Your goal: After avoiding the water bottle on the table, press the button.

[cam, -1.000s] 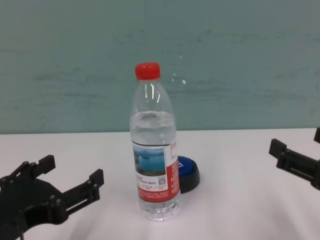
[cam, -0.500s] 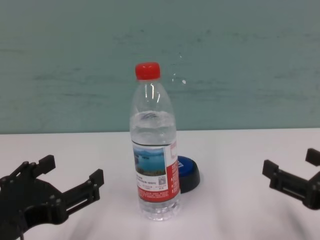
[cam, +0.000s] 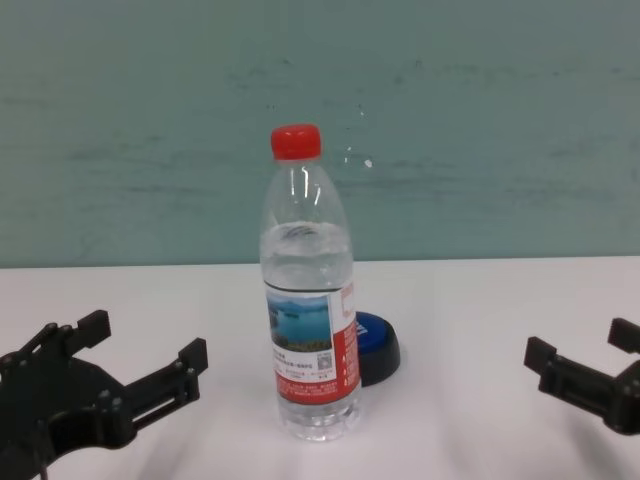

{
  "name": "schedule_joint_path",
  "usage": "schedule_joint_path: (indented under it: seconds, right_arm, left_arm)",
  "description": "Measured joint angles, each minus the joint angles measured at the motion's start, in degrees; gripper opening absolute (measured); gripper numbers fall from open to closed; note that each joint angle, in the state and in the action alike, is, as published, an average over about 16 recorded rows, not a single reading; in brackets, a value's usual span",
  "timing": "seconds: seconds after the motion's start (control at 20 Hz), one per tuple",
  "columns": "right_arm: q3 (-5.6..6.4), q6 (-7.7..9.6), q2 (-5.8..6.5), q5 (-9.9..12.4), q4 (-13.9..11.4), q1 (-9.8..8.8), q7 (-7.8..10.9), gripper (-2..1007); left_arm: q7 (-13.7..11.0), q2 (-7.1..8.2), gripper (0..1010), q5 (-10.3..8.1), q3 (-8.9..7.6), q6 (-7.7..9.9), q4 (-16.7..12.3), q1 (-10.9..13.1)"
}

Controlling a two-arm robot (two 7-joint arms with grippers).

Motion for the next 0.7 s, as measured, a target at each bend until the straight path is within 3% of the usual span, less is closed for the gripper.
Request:
schedule_joint_path:
  seconds: [0.7]
  right_arm:
    - [-0.02, 0.27, 0.00, 0.55, 0.25, 0.01, 0.13, 1004]
  left_arm:
    - [0.00, 0.00, 1000, 0.00, 0.00, 0.00, 0.00, 0.00]
